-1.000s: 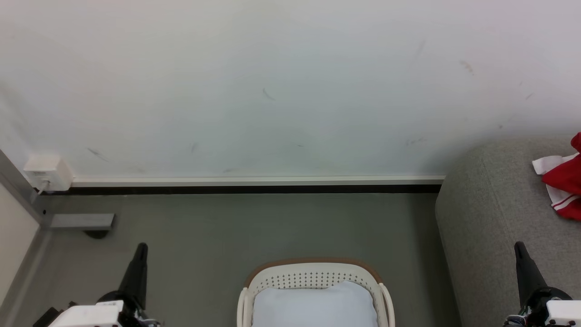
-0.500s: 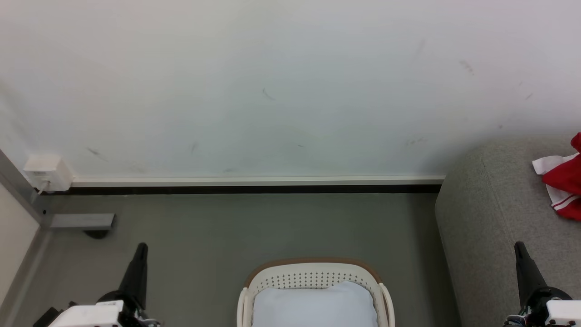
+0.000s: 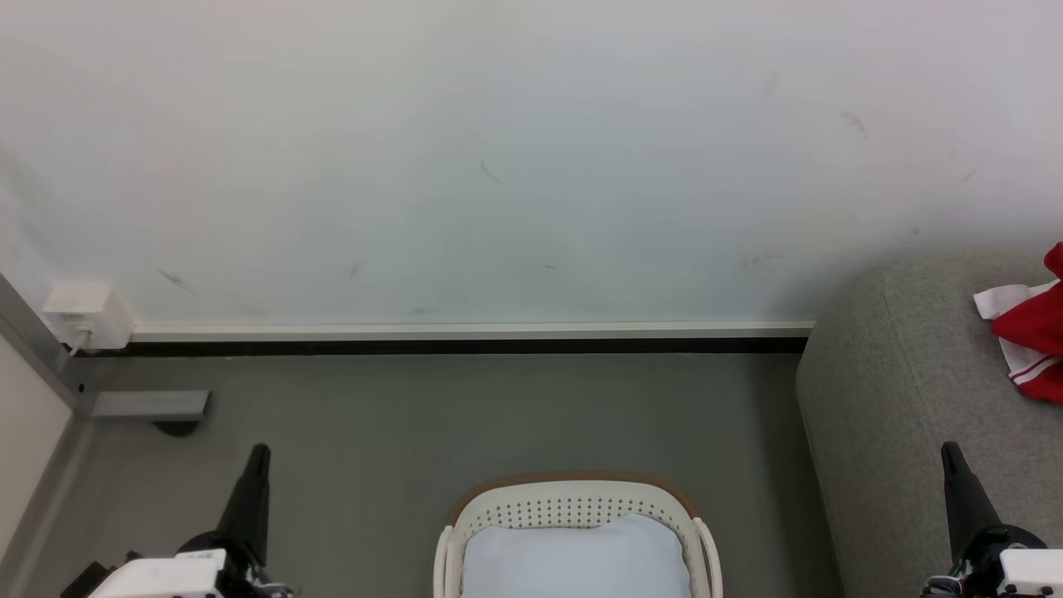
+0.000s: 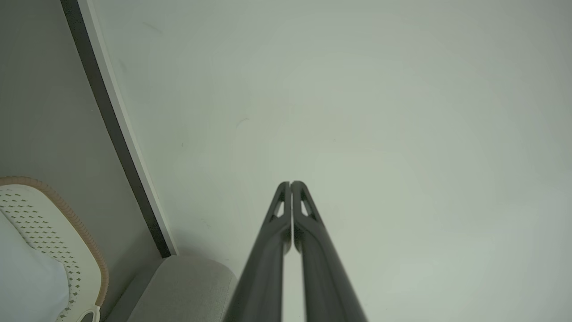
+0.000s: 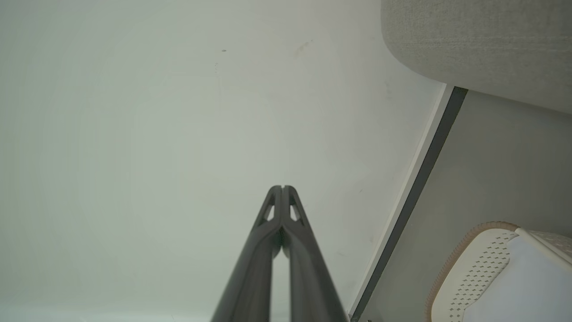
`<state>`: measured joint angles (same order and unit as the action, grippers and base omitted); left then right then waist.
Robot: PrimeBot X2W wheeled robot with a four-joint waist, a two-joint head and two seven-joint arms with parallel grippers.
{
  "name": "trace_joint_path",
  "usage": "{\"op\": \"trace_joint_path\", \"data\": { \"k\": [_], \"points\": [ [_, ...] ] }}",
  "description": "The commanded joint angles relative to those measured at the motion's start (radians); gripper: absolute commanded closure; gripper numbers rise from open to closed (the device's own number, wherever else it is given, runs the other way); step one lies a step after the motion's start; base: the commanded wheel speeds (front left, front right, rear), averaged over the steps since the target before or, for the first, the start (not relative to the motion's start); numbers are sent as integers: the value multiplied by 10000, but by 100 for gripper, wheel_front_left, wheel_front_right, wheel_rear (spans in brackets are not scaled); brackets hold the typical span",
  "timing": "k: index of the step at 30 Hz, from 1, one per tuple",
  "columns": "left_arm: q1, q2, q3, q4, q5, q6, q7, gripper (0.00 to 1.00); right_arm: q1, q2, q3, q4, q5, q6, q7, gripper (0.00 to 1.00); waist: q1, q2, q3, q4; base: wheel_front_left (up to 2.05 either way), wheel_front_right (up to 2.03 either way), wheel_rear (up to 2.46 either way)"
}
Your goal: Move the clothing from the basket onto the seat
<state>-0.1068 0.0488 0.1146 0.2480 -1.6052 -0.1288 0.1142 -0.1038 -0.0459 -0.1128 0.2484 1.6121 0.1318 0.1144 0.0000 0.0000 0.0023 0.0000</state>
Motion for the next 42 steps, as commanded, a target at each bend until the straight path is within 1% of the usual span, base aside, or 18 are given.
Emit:
{"op": "trace_joint_path", "data": {
  "k": [1, 42],
  "points": [
    [-90, 26, 21, -33, -133, -49, 41, 100, -134, -81, -41, -53, 11, -21, 34, 100, 0, 0, 0, 0, 0, 0, 0],
    [-88, 26, 18, -33, -134, -49, 39, 100, -133, -82, -40, -53, 12, -21, 33, 100, 0, 0, 0, 0, 0, 0, 0]
  ]
}}
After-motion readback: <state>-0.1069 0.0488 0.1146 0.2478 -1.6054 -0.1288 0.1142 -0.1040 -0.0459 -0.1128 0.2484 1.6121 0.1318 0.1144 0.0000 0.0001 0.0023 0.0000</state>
